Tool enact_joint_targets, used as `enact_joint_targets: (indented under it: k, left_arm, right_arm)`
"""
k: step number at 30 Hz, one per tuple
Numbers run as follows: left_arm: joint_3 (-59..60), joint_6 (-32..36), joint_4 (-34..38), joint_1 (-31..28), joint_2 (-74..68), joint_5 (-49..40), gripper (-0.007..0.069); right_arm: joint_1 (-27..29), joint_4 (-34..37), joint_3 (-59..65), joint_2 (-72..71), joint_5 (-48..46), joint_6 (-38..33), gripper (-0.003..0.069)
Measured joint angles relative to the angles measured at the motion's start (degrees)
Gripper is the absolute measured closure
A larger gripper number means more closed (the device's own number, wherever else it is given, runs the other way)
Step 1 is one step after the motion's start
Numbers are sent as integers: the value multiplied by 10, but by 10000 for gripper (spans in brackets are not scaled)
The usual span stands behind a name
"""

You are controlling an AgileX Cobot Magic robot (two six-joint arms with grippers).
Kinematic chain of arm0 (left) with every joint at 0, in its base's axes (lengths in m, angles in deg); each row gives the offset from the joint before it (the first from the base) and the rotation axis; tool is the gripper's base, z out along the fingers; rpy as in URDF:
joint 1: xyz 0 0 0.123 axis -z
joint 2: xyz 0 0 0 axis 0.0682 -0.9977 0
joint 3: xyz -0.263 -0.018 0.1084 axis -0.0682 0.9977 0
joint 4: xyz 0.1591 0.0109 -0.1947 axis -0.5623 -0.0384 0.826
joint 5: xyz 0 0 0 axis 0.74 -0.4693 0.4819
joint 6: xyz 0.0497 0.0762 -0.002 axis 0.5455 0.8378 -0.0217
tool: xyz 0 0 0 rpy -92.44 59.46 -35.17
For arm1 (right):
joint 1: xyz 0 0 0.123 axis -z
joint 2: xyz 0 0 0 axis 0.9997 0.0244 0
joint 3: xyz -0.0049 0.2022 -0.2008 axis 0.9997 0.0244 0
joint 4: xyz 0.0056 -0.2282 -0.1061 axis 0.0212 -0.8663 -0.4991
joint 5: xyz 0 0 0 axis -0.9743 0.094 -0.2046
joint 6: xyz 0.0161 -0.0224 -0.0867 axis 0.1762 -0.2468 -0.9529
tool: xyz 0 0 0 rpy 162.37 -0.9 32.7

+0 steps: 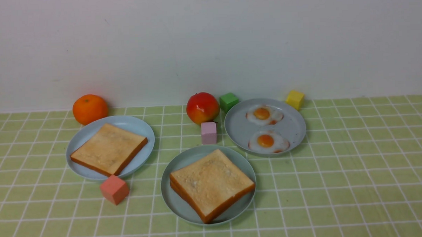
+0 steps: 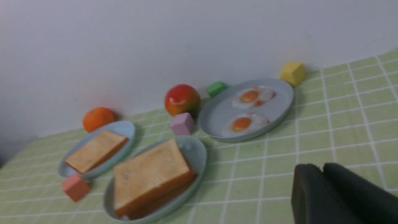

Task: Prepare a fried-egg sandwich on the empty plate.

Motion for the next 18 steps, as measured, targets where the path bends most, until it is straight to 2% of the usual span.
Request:
enact_joint_targets:
  k: [4, 8, 12, 18]
  left_arm:
    - [0, 0, 0, 0, 0, 0, 638]
    - [0, 0, 0, 0, 0, -1, 637]
    - [0, 0, 0, 0, 0, -2, 636]
    - [0, 0, 0, 0, 0, -3, 633]
  right_arm:
    - [47, -55, 35, -3, -1, -41, 668]
    - [72, -83, 63, -28, -22, -54, 671]
    - [77, -103, 63, -34, -62, -54, 671]
    - [80, -109, 61, -34, -73, -54, 672]
